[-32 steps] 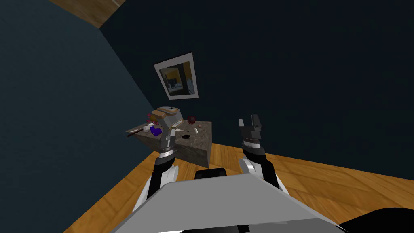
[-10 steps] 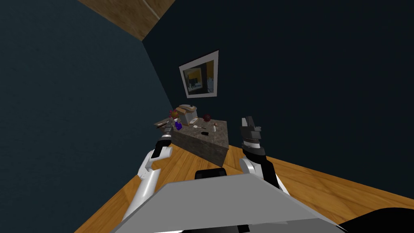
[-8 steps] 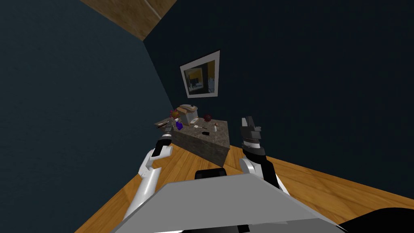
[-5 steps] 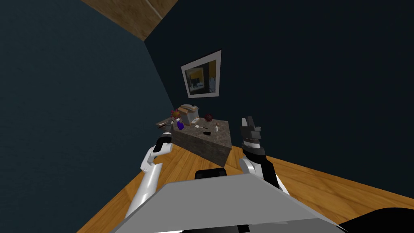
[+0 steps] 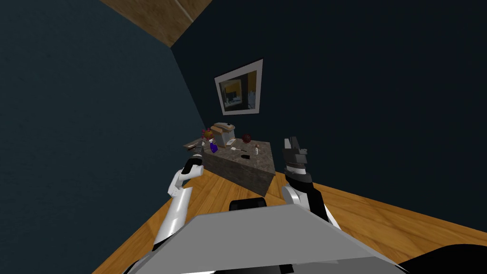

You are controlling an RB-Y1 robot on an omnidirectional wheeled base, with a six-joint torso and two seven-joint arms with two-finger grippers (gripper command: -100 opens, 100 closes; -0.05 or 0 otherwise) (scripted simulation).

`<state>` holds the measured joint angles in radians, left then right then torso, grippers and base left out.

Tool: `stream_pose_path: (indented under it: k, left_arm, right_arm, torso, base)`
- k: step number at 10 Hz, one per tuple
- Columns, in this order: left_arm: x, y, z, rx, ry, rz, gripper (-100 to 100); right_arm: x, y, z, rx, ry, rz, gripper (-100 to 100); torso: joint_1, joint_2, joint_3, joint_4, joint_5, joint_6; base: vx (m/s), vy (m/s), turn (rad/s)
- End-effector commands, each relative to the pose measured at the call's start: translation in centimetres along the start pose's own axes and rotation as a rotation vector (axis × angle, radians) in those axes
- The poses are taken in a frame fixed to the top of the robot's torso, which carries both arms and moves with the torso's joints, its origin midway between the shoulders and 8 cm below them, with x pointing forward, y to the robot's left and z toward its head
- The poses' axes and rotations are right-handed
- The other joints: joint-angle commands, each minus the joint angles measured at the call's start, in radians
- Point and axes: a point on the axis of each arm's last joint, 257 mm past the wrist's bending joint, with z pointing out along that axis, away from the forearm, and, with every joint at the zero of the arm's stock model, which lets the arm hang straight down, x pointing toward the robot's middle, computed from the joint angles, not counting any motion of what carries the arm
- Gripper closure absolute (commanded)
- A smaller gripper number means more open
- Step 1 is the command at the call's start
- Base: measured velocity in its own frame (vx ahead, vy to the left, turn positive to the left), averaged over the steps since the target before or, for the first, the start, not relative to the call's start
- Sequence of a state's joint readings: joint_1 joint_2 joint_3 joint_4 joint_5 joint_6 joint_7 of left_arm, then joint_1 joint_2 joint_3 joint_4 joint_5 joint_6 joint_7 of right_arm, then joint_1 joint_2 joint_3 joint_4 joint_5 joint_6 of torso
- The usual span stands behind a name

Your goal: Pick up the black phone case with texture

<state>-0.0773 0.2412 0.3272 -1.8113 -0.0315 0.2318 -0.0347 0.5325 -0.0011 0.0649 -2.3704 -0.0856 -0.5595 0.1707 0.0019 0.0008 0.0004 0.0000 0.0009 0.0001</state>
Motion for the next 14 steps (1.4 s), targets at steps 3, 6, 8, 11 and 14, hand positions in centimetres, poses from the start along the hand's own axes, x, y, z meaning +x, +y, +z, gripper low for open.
stream_pose_path:
  k: [3,6,8,11,14]
  left_arm:
    - [-0.3,1.9,1.1,-0.085,-0.007,-0.025,-100]
    - [-0.3,3.4,2.0,-0.159,-0.011,-0.052,-100]
    - [-0.1,4.5,2.8,-0.215,-0.012,-0.081,-100]
    - [0.3,6.1,3.3,-0.293,-0.009,-0.111,-100]
    - [0.9,7.6,3.6,-0.371,-0.002,-0.140,-100]
  right_arm:
    - [0.0,0.0,0.0,0.000,0.000,0.000,0]
    - [0.0,0.0,0.0,0.000,0.000,0.000,0]
    - [0.0,0.0,0.0,0.000,0.000,0.000,0]
    - [0.0,0.0,0.0,0.000,0.000,0.000,0]
    - [0.0,0.0,0.0,0.000,0.000,0.000,0]
  torso:
    - [0.002,0.000,0.000,0.000,0.000,0.000]
    - [0.001,0.000,0.000,0.000,0.000,0.000]
    - [0.000,0.000,0.000,0.000,0.000,0.000]
    - [0.000,0.000,0.000,0.000,0.000,0.000]
    - [-0.001,0.000,0.000,0.000,0.000,0.001]
  base:
    - [0.000,0.053,-0.022]
    - [0.002,0.044,-0.031]
    - [-0.008,0.039,-0.061]
    - [0.004,0.035,-0.053]
    - [-0.005,0.030,-0.058]
